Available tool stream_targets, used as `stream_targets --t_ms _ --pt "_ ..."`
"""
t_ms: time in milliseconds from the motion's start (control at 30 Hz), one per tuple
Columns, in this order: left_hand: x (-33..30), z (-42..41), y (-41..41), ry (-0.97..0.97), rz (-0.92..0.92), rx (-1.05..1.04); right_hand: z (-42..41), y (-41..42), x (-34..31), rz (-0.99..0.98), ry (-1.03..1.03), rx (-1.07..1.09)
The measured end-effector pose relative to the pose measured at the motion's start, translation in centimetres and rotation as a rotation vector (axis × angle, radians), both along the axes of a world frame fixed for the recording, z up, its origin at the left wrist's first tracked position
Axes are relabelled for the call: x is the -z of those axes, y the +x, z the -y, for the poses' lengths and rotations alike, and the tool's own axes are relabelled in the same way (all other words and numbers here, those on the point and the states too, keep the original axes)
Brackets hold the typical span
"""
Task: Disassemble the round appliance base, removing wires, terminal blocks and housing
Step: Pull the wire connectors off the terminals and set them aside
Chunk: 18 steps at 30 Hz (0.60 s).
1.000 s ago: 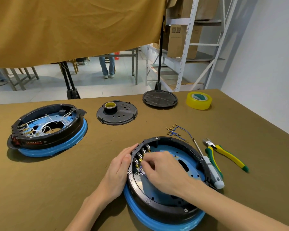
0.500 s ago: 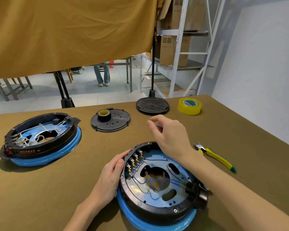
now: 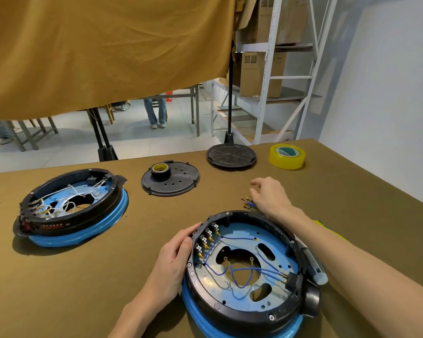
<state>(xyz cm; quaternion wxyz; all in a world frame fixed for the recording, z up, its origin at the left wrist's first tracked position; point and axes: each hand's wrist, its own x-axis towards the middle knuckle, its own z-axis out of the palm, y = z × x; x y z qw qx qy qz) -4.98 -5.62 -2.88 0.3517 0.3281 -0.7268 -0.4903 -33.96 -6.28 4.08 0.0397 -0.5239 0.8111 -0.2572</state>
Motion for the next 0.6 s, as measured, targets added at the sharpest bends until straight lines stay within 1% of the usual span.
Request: stream_targets --t_ms 33,167,267,333,367,433,600 --pt "0.0 0.0 0.0 0.004 0.002 -0.001 -0.3 0.7 -0.2 -0.034 -0.006 -0.031" --pt "0.0 0.1 0.0 0.010 0.008 0.001 -2.4 4.1 -1.6 -0.023 -0.150 -0.194" --pt "0.1 0.1 0.0 0.011 0.005 0.005 -4.4 6.5 -2.6 -0.016 -0.073 -0.302" --pt "0.1 0.1 0.0 0.016 -0.003 0.011 -5.6 7.6 -2.6 0.004 -0.010 -0.342" --pt "0.1 0.1 0.0 0.019 -0.006 0.012 -6.1 8.1 -2.3 -0.016 0.018 -0.355" --pt "0.0 0.0 -0.1 0.019 -0.010 0.014 -6.8 8.8 -1.5 -0.072 0.067 -0.364" --pt "-0.1 -0.1 -0.1 0.021 -0.014 0.021 -6.7 9.4 -0.2 -0.073 0.133 -0.326"
